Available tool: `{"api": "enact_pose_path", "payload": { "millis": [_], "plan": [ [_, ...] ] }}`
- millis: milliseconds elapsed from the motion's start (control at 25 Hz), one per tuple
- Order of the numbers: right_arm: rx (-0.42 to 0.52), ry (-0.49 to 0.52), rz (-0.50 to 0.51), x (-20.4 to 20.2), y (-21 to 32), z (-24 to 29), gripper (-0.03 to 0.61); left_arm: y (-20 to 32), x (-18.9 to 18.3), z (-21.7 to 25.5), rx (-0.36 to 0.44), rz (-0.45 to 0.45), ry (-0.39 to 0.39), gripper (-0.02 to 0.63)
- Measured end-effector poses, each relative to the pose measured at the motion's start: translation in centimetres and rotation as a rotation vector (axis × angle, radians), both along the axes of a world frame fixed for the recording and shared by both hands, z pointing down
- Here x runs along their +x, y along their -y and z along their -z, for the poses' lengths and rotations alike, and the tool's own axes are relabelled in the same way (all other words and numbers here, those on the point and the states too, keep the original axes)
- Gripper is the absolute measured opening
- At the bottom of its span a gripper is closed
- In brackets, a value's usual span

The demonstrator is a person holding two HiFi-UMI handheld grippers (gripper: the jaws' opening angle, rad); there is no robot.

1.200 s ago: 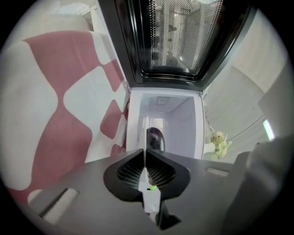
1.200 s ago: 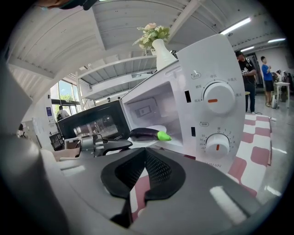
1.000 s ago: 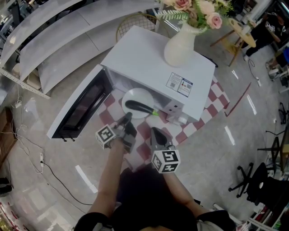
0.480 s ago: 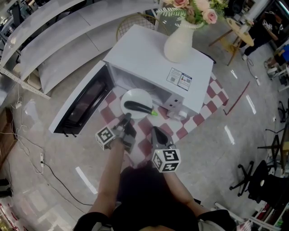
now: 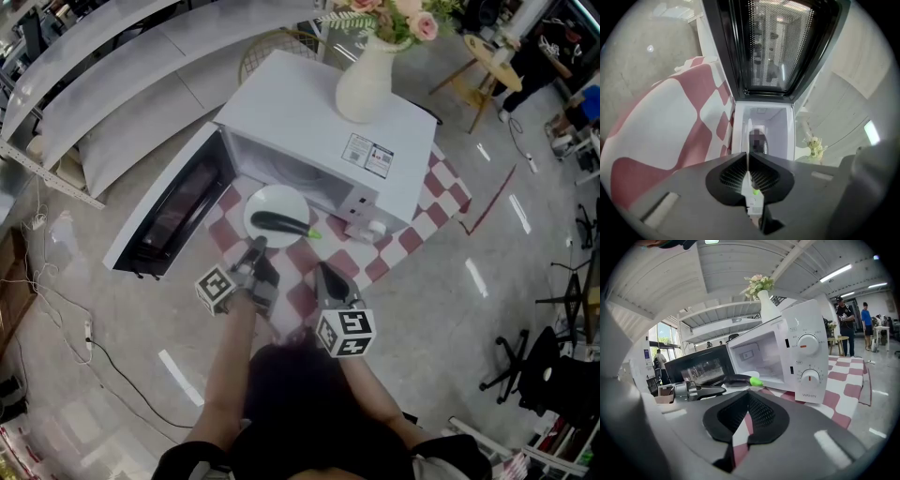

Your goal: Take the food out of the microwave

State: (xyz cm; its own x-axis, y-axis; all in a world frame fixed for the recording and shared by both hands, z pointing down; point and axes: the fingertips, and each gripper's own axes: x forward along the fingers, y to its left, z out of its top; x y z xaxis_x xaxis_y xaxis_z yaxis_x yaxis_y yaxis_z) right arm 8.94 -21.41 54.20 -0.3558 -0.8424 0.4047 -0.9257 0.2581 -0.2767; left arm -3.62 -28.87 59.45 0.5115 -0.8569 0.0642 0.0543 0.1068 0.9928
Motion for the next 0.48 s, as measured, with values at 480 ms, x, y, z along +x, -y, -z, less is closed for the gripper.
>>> {"api": "enact_pose_path", "payload": {
  "millis": [480],
  "plan": [
    [0.011, -0.001, -0.015, 0.0, -1.3, 0.2, 0.001, -2.9, -1.7, -0.5, -0.031, 0.072, -0.007, 0.025]
  ]
}}
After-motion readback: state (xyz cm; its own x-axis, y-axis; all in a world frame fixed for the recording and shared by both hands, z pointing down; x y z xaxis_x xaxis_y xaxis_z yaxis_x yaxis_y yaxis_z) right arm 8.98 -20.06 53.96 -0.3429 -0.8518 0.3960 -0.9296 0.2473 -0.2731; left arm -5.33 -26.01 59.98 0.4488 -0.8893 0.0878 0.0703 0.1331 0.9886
